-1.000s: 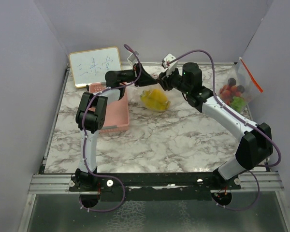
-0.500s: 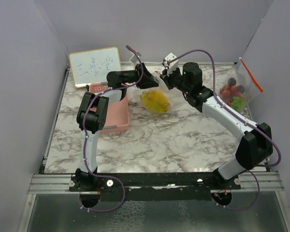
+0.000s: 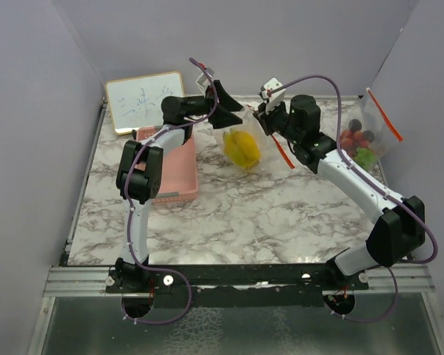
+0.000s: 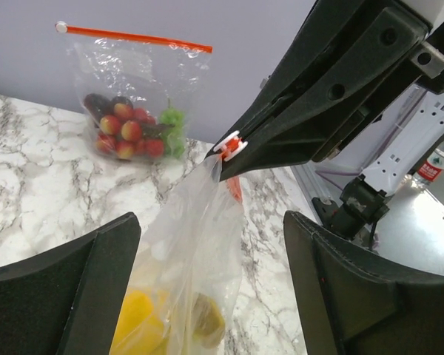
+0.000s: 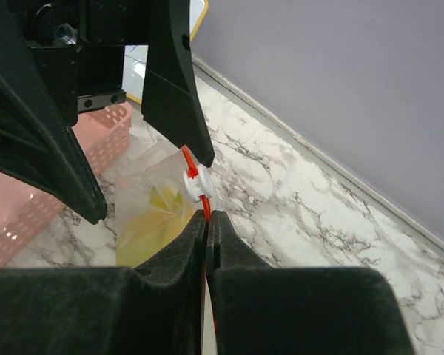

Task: Open the zip-top bag and remove the fake food

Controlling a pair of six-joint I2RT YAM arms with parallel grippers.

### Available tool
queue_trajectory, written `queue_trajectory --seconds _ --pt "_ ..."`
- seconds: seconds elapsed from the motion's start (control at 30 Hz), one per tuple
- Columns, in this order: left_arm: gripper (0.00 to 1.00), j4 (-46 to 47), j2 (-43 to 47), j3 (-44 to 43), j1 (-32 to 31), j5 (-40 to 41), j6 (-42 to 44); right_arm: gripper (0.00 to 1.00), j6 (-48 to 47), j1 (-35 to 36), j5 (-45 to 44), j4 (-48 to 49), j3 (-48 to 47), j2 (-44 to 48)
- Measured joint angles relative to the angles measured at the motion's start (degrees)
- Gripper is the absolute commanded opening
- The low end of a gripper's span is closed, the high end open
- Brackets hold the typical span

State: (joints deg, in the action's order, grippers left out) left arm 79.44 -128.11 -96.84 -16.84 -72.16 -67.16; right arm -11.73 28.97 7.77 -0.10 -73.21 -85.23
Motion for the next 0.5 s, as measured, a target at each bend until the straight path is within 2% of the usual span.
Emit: queue_trajectory --seconds 0.27,0.4,0.5 --pt "0.87 -9.9 0.2 0.1 0.2 2.3 9.4 0.02 0.7 -0.9 0.4 -0.5 0.0 0.0" --pt "0.89 -19.8 2.7 2.4 0.2 5.2 18.6 0.02 1.0 -0.9 1.2 -1.0 0.0 0.1" --pt "0.81 -27.0 7.2 6.7 0.1 7.7 26.6 0.02 1.2 -0.9 2.0 -1.3 0.1 0.2"
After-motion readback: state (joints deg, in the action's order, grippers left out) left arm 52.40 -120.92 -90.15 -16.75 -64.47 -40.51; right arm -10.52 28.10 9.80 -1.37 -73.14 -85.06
